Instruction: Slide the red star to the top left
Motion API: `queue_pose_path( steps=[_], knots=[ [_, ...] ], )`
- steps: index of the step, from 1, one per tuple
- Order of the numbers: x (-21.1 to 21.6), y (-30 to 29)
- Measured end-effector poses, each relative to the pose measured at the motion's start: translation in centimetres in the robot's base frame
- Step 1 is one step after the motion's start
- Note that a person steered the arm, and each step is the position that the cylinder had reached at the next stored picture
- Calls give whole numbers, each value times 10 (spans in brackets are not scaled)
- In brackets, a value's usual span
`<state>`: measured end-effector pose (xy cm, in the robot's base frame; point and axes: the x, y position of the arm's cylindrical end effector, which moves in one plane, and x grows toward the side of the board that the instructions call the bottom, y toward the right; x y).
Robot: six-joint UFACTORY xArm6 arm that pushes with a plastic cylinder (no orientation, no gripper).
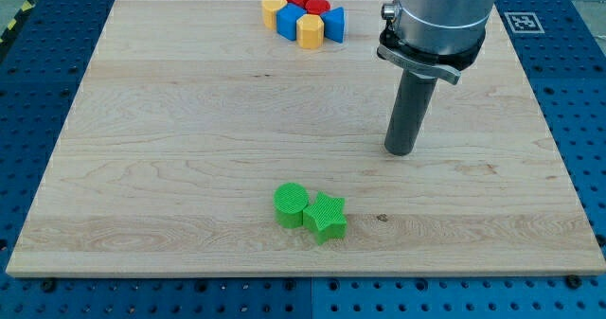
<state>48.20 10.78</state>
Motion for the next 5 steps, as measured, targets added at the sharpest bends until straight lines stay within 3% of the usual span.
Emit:
queue_pose_path(
  steps=[2, 3, 5],
  knots=[
    [0, 3],
    [-25, 26],
    [-113, 69]
  ],
)
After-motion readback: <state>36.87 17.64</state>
